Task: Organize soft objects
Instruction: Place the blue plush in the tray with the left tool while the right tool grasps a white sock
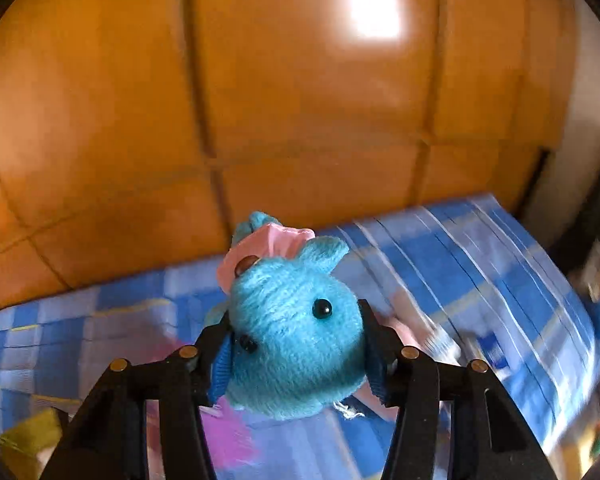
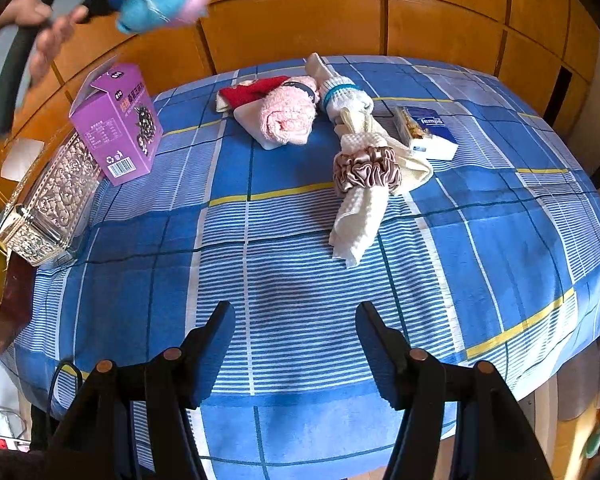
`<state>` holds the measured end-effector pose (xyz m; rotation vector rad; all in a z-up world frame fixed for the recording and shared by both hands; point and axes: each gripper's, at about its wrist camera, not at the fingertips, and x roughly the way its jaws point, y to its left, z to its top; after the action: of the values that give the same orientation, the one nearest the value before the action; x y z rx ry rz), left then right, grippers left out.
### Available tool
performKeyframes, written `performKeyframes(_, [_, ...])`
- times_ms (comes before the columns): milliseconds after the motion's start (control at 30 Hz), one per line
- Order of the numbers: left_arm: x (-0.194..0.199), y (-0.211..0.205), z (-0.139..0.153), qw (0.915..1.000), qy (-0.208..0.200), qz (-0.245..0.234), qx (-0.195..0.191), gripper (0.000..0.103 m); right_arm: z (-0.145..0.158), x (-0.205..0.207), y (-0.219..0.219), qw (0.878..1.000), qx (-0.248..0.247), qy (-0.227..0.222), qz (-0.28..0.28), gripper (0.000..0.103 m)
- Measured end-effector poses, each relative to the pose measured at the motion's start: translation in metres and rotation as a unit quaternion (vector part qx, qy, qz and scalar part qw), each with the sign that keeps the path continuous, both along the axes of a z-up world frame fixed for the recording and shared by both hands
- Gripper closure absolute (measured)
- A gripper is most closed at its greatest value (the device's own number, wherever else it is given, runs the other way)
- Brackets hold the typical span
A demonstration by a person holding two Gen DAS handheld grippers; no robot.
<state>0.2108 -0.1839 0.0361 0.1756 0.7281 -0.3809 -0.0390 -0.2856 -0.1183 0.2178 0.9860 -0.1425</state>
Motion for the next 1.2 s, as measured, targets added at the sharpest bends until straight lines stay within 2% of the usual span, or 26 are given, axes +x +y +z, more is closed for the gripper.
performKeyframes(100, [0.018, 0.049, 0.018, 0.9985, -0.014, 0.052, -0.005, 0.049, -0.001, 0.000, 0.000, 1.000, 0.001, 0.000, -0.001, 0.040])
performKeyframes(267, [0.019, 0.129, 0.022, 0.9933, -0.018, 0.113, -0.019, 0.049, 0.002, 0.000, -0.001, 1.000, 0.001, -0.004, -0.003, 0.040])
performKeyframes(467, [-0.013, 0.211, 0.011, 0.9883, -0.029, 0.148, -0.026, 0.049, 0.014, 0.002, -0.028, 0.998, 0.024, -0.026, -0.048, 0.040])
performKeyframes(600, [-0.036, 0.253, 0.000, 0.9849, -0.021, 0.167, -0.040, 0.048, 0.021, 0.014, -0.052, 0.996, 0.023, -0.035, -0.081, 0.040])
performKeyframes(700, [-0.053, 0.277, -0.007, 0.9816, -0.020, 0.184, -0.047, 0.048, 0.025, 0.032, -0.061, 0.996, 0.018, -0.030, -0.082, 0.040])
performKeyframes(800, [-0.072, 0.299, -0.015, 0.9786, -0.019, 0.198, -0.052, 0.048, 0.021, 0.045, -0.066, 0.996, 0.042, -0.021, -0.082, 0.042])
performKeyframes(867, [-0.082, 0.312, -0.022, 0.9769, -0.013, 0.206, -0.057, 0.048, 0.015, 0.054, -0.067, 0.995, 0.044, -0.012, -0.084, 0.049])
performKeyframes(1000, [-0.106, 0.334, -0.040, 0.9730, -0.001, 0.223, -0.060, 0.047, -0.002, 0.069, -0.067, 0.995, 0.041, 0.004, -0.093, 0.055])
performKeyframes(1067, [-0.119, 0.345, -0.053, 0.9707, 0.009, 0.232, -0.060, 0.047, -0.010, 0.077, -0.068, 0.994, 0.038, 0.013, -0.098, 0.067])
performKeyframes(1200, [-0.134, 0.367, -0.081, 0.9626, 0.037, 0.261, -0.063, 0.047, -0.017, 0.085, -0.061, 0.995, 0.018, 0.027, -0.090, 0.075])
